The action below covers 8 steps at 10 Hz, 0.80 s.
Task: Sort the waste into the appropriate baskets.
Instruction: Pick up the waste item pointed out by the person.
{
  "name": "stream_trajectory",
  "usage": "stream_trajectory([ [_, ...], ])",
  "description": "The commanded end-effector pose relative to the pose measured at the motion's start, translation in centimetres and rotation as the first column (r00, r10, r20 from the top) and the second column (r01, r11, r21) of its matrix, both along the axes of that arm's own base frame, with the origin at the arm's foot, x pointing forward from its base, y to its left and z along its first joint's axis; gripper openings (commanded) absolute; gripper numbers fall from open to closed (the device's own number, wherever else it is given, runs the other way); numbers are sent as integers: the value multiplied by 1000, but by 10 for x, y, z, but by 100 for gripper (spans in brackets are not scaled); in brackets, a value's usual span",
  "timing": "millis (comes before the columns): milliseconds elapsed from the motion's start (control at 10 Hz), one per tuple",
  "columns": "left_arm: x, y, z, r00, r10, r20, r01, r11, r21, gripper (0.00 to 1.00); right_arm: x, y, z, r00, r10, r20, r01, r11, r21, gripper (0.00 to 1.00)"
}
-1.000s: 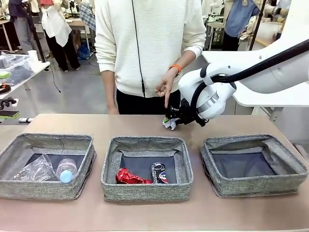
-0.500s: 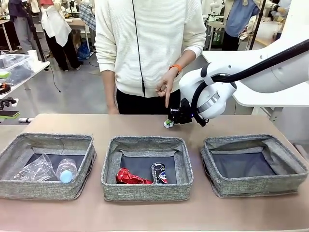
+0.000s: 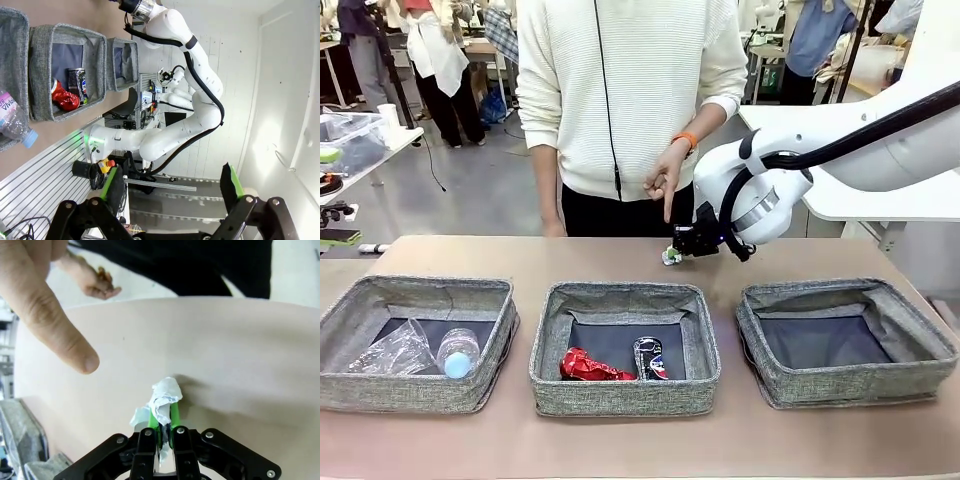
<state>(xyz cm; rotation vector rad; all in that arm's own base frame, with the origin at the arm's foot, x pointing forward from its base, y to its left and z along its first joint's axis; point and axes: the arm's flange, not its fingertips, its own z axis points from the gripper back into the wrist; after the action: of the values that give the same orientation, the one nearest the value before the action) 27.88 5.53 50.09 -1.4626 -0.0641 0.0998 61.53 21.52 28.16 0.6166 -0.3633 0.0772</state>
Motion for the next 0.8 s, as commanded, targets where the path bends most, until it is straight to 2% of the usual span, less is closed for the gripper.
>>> stream_trajectory([
  [0,-1,0,2,1000,-4,20,4,1000,-7,100,-32,-32,54,990,-18,-137,20,1000,10,0],
  [200,-1,0,2,1000,-4,20,4,1000,-7,100,-101,-99,153,961,-195,-194,177,978,-108,0],
  [300,-1,0,2,1000,-4,20,4,1000,-7,100,-153,-114,207,937,-270,-222,238,958,-160,0],
  [400,-1,0,2,1000,-4,20,4,1000,-7,100,-195,-110,239,941,-245,-235,216,966,-140,0],
  [500,-1,0,2,1000,-4,20,4,1000,-7,100,-231,-95,253,927,-154,-343,116,985,-127,0],
  [600,-1,0,2,1000,-4,20,4,1000,-7,100,-256,-77,252,938,-124,-323,51,973,-224,0],
  [700,-1,0,2,1000,-4,20,4,1000,-7,100,-267,-59,241,939,6,-343,-96,964,-247,0],
])
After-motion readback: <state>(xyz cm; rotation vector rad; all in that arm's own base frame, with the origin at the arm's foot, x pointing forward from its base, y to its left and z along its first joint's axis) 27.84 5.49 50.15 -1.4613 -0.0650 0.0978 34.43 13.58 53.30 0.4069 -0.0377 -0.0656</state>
